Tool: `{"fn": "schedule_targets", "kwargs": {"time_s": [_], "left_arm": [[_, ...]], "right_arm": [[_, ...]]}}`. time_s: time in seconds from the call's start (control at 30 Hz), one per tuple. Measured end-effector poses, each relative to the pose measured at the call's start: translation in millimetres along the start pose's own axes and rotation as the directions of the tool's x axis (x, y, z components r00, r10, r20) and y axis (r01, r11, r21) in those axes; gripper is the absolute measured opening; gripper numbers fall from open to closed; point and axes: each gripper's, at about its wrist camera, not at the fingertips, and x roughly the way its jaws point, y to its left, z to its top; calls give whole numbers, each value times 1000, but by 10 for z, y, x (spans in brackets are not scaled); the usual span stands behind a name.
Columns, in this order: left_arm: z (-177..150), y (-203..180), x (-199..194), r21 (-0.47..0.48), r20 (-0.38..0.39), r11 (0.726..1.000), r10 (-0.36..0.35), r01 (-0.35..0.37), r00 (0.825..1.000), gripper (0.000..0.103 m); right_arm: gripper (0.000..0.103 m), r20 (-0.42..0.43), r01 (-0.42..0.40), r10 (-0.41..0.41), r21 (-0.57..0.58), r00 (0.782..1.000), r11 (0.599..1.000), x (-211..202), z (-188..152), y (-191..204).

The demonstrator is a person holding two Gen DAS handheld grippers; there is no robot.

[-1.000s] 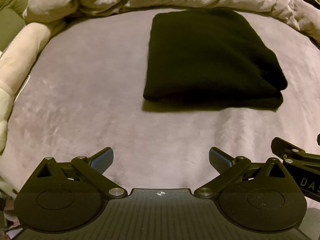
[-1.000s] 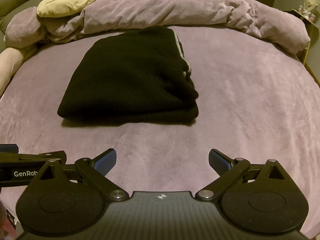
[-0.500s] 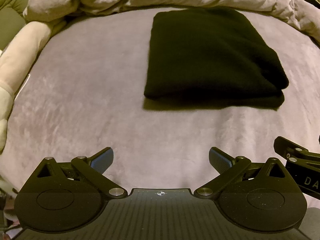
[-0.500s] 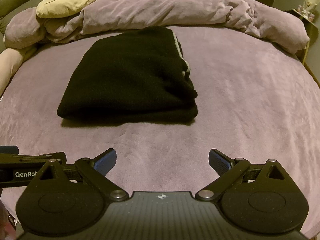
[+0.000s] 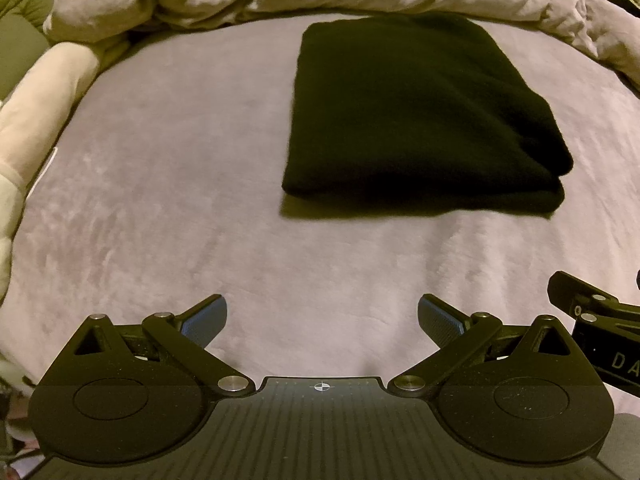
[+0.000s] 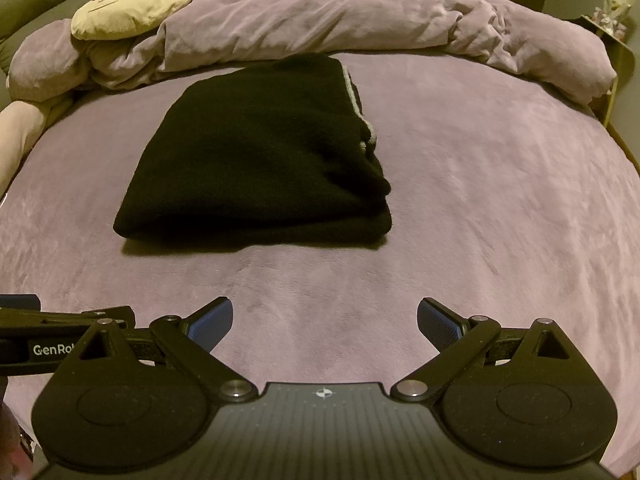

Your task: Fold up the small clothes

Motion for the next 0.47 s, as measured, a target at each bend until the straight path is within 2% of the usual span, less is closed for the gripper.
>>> {"fn": "schedule_targets", "kwargs": {"time_s": [0.47], "left_arm": [[-20, -5, -1, 2, 3, 1000, -7, 7, 1000, 103]], "right_arm": [[99, -3, -7, 7, 14, 1000, 1000, -6, -15, -28]]}}
